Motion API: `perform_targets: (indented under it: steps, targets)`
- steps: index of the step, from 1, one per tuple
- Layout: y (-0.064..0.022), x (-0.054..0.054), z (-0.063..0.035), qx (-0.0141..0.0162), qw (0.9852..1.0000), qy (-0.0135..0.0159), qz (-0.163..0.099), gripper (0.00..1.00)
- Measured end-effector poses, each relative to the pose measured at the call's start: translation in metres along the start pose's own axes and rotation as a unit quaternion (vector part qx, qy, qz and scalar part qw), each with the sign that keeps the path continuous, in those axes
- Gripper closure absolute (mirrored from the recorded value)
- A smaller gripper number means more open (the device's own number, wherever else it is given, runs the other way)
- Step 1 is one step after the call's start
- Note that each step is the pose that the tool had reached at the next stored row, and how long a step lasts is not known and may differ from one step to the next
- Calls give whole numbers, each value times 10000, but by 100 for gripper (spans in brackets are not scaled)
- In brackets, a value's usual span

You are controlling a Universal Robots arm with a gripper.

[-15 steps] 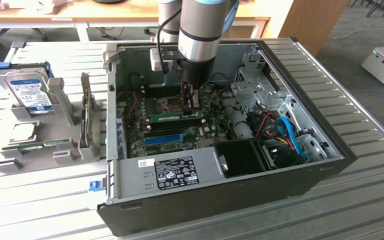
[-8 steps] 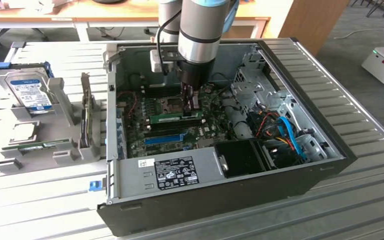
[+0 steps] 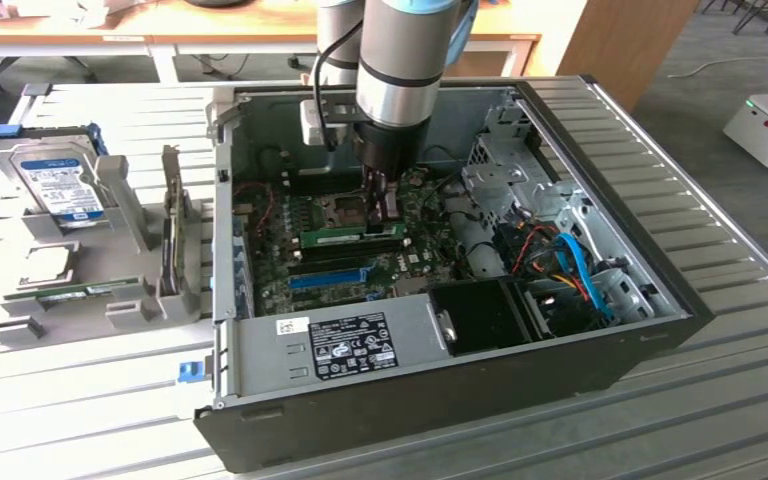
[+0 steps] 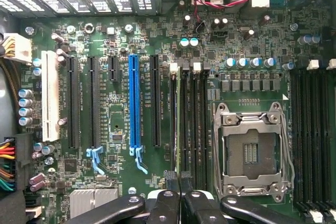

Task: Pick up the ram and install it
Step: 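Insert the ram into the slot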

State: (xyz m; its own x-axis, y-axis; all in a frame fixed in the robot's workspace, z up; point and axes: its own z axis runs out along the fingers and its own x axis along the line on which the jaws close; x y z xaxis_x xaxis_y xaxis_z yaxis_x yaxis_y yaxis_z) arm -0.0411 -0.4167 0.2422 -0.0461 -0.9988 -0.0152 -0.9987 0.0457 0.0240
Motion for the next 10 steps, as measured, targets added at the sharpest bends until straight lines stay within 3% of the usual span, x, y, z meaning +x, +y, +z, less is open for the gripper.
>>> perform_targets:
  steps: [10]
  targets:
    - [-1, 3, 36, -1, 10000, 1, 0, 88]
